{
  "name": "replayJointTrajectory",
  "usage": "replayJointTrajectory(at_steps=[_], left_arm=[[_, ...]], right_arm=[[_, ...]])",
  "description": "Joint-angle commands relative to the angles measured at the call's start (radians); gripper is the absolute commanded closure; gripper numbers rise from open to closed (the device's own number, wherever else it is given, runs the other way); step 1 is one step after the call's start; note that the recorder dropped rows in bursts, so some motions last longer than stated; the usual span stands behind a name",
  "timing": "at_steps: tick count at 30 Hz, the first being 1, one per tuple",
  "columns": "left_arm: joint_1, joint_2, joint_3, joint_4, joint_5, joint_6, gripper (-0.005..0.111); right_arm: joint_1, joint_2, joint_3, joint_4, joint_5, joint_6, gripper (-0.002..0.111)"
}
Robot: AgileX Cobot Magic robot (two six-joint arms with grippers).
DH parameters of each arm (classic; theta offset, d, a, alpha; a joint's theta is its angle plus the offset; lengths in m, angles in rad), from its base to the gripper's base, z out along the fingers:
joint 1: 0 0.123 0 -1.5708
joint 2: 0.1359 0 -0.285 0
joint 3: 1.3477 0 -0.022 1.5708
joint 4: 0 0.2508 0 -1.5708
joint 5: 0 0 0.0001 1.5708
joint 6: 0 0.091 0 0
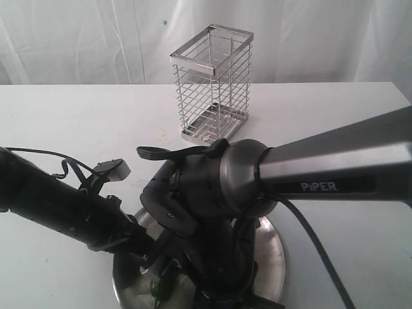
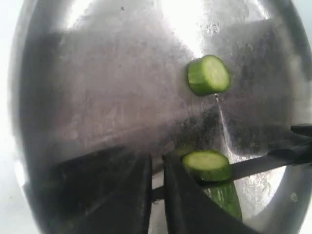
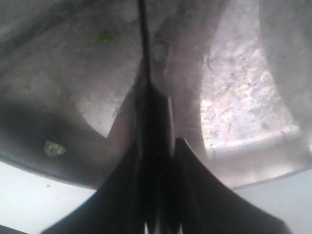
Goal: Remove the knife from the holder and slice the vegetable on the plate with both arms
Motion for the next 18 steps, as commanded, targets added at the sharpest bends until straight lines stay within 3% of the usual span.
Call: replayJointTrajectory(at_steps=[1,18], left_arm=[[-0.007,-0.019,0.011,0.069,0.051,-0.046,0.091],[-0.009,-0.019,0.011,0.069,0.049,-0.046,0.091]], right_arm=[[-0.008,-0.004,-0.002,-0.007,-0.04,-0.019,0.108],[-0.008,0.046,-0.002,-0.01,-0.101,-0.039,0.108]])
